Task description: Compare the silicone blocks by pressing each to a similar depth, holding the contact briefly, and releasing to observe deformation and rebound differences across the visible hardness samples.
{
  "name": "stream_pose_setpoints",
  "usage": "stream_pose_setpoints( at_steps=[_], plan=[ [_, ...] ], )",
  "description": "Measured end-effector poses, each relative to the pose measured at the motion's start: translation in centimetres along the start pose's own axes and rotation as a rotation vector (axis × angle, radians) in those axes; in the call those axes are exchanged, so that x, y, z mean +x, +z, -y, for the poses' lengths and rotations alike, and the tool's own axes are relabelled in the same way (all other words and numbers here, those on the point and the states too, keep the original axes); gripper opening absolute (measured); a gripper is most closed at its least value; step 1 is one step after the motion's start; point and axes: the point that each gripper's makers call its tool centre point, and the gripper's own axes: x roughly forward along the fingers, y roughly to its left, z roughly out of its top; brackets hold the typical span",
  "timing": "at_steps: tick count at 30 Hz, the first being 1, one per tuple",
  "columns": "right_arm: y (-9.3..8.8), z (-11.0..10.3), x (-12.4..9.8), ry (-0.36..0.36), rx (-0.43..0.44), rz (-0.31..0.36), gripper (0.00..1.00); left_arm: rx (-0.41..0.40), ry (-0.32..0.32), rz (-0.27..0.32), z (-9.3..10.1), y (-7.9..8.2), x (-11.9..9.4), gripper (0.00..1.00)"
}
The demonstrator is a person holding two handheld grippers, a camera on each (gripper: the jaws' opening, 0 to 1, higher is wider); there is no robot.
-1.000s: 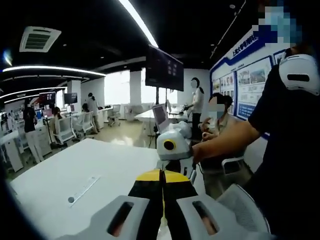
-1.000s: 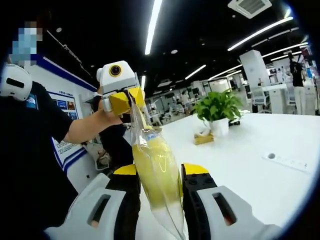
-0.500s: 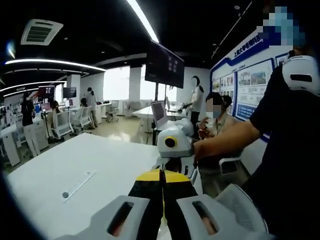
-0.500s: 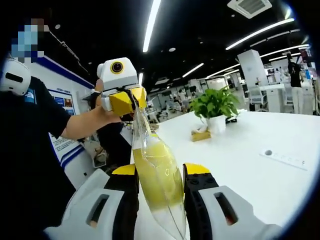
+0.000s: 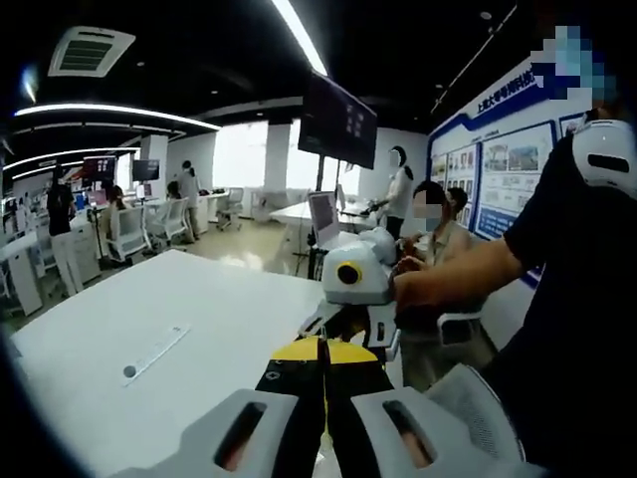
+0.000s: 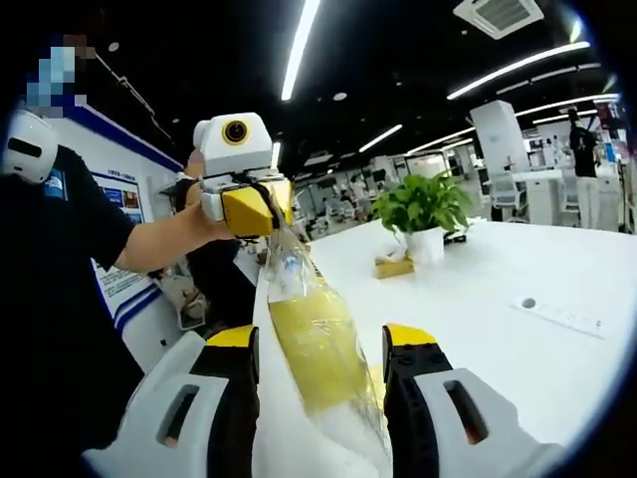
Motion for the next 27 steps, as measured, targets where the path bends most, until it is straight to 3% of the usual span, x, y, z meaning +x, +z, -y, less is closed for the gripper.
stream_pose_setpoints(
  at_steps=[4, 9, 17, 19, 22, 23, 27],
  plan=[
    [-0.6, -0.5, -0.6, -0.018, -0.019, -0.017, 0.54, -0.018, 0.006, -0.012, -0.3, -0.8, 0.2, 0.00],
    [0.0, -0.4, -1.8, -0.066, -0.039, 0.033, 0.63, -0.040, 0.010, -0.005, -0.4, -1.1, 0.1, 0.00],
    [-1.0, 0.2, -3.1, -0.143, -0.041, 0.061, 0.78, -0.047, 0.015, 0.001, -0.4, -1.1, -0.1, 0.00],
    [-0.6, 0.6, -3.6, -0.190, -0.027, 0.123, 0.85, -0.051, 0.018, 0.008, -0.5, -1.0, -0.2, 0.00],
    [-0.1, 1.1, -4.3, -0.246, -0.052, 0.164, 0.96, -0.056, 0.019, 0.014, -0.5, -0.9, -0.2, 0.00],
    [-0.5, 0.7, -4.4, -0.236, -0.042, 0.148, 0.96, -0.059, 0.018, 0.015, -0.5, -1.0, -0.2, 0.00],
    [0.2, 1.6, -6.0, -0.318, -0.063, 0.204, 0.96, -0.066, 0.015, 0.014, -0.3, -1.3, 0.0, 0.00]
  ],
)
